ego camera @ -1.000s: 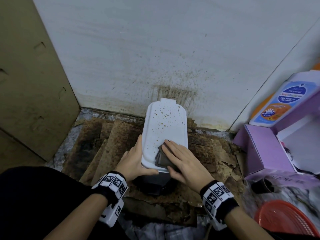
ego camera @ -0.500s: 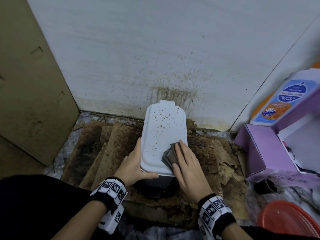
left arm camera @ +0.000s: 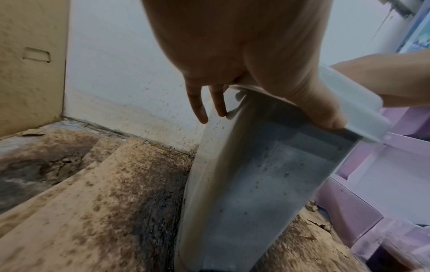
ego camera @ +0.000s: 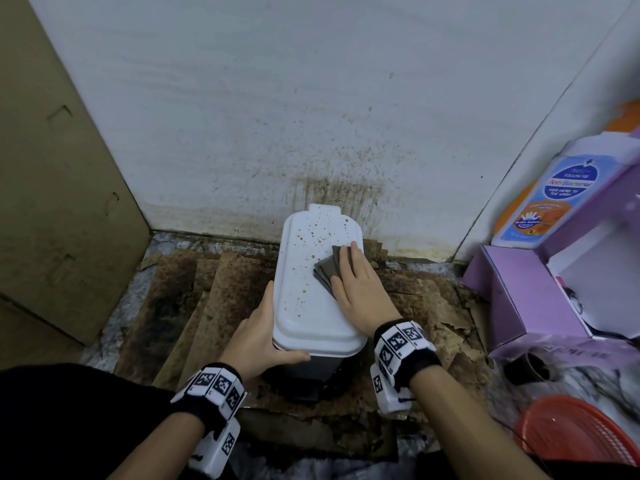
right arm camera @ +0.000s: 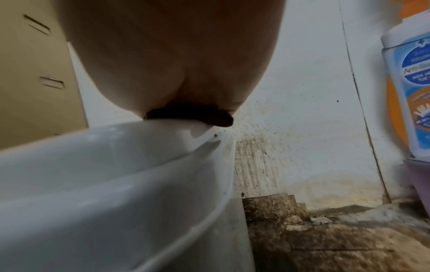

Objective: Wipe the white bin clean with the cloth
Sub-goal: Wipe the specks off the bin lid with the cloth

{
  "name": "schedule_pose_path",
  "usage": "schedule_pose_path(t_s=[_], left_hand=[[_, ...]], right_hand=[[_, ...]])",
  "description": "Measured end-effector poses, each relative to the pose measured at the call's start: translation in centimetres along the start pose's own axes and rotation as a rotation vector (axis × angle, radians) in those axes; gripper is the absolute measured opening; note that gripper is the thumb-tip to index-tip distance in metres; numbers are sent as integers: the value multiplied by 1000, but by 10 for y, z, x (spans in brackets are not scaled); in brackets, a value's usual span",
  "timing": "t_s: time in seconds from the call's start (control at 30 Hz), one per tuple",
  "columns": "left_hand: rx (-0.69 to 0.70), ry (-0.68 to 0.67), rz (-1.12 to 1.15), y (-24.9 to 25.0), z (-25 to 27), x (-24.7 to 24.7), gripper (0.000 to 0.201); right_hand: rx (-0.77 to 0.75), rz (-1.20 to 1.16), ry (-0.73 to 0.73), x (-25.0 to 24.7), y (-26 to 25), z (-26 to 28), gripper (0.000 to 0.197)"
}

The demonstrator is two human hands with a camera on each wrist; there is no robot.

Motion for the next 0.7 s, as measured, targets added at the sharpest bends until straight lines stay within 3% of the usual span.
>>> schedule_pose_path(t_s=[0.27, 0.37, 0.5, 0.7], left_hand=[[6, -8, 23, 2, 2, 1, 125], [8, -12, 50, 1, 1, 1, 125], [9, -12, 70, 0, 1, 1, 126], [22, -17, 76, 3, 1, 0, 128]], right_hand=[[127, -49, 179, 19, -35, 80, 65], [174, -97, 174, 25, -47, 96, 64], [150, -111, 182, 22, -38, 75, 63], [94, -271, 17, 6, 1, 9, 65]])
Point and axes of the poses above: each hand's wrist, its own z-axis away from the middle knuckle, its own x-axis out of the palm, y = z × x, the point moved 2 cm from there along -z, towards the middle knuckle, and after that the axes turned 13 degrees about z, right-handed, at the moved point
